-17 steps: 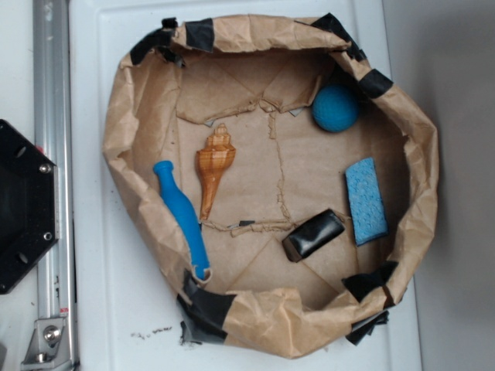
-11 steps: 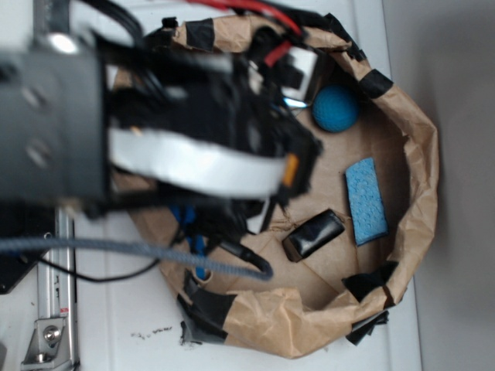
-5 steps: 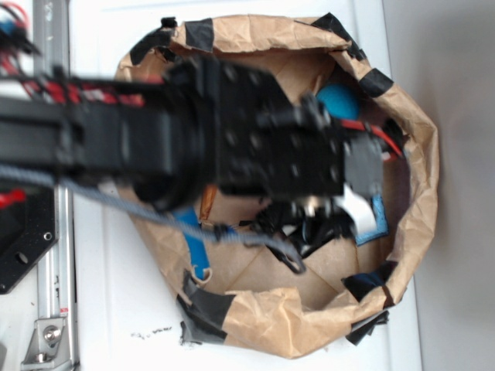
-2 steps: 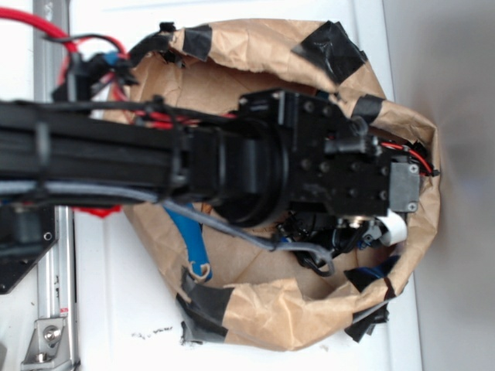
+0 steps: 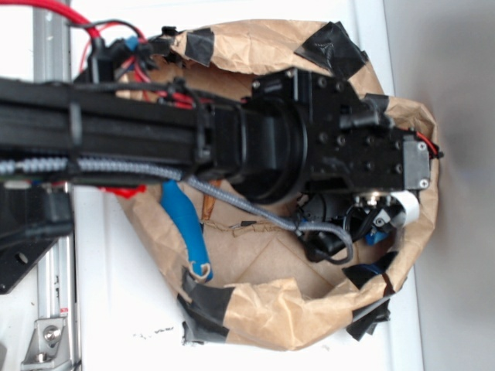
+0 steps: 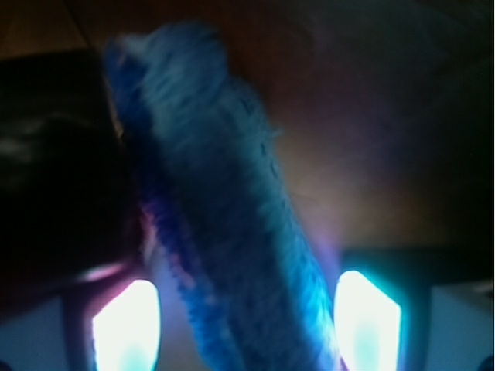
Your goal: Grab the blue sponge.
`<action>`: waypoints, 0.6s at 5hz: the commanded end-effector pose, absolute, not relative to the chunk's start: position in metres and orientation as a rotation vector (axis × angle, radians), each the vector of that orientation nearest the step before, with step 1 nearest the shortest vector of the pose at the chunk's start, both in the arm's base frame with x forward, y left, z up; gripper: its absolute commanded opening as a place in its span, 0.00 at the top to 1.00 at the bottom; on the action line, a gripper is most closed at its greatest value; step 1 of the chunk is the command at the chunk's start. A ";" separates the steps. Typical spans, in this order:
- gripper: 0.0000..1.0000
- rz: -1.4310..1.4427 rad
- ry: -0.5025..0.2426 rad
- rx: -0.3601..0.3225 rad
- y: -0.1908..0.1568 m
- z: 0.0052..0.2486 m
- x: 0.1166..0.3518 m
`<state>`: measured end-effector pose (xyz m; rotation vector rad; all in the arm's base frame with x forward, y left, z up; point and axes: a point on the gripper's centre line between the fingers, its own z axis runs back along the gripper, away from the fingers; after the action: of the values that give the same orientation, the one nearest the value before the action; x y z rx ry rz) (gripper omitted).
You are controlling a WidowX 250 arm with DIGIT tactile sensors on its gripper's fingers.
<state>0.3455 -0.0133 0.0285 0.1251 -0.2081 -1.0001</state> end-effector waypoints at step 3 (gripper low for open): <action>1.00 -0.188 -0.386 0.183 -0.025 0.124 0.296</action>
<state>0.2896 -0.0043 0.1068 0.1814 -0.3272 -0.1764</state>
